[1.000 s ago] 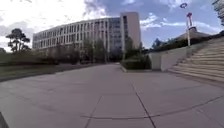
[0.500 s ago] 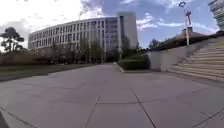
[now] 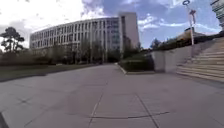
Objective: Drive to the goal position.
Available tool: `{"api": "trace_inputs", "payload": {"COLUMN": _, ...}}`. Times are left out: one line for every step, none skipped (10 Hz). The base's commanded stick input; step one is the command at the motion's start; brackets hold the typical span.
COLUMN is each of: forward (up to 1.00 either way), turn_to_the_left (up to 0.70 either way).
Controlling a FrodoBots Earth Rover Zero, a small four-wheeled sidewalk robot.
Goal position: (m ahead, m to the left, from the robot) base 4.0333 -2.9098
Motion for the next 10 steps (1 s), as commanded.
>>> {"api": "trace_inputs", "payload": {"forward": 0.7, "turn_to_the_left": 0.0}}
{"api": "trace_inputs", "payload": {"forward": 0.7, "turn_to_the_left": 0.0}}
{"api": "trace_inputs", "payload": {"forward": 0.7, "turn_to_the_left": 0.0}}
{"api": "trace_inputs", "payload": {"forward": 0.7, "turn_to_the_left": 0.0}}
{"api": "trace_inputs", "payload": {"forward": 0.7, "turn_to_the_left": 0.0}}
{"api": "trace_inputs", "payload": {"forward": 0.7, "turn_to_the_left": 0.0}}
{"api": "trace_inputs", "payload": {"forward": 0.7, "turn_to_the_left": 0.0}}
{"api": "trace_inputs", "payload": {"forward": 0.7, "turn_to_the_left": 0.0}}
{"api": "trace_inputs", "payload": {"forward": 0.7, "turn_to_the_left": 0.0}}
{"api": "trace_inputs", "payload": {"forward": 0.7, "turn_to_the_left": 0.0}}
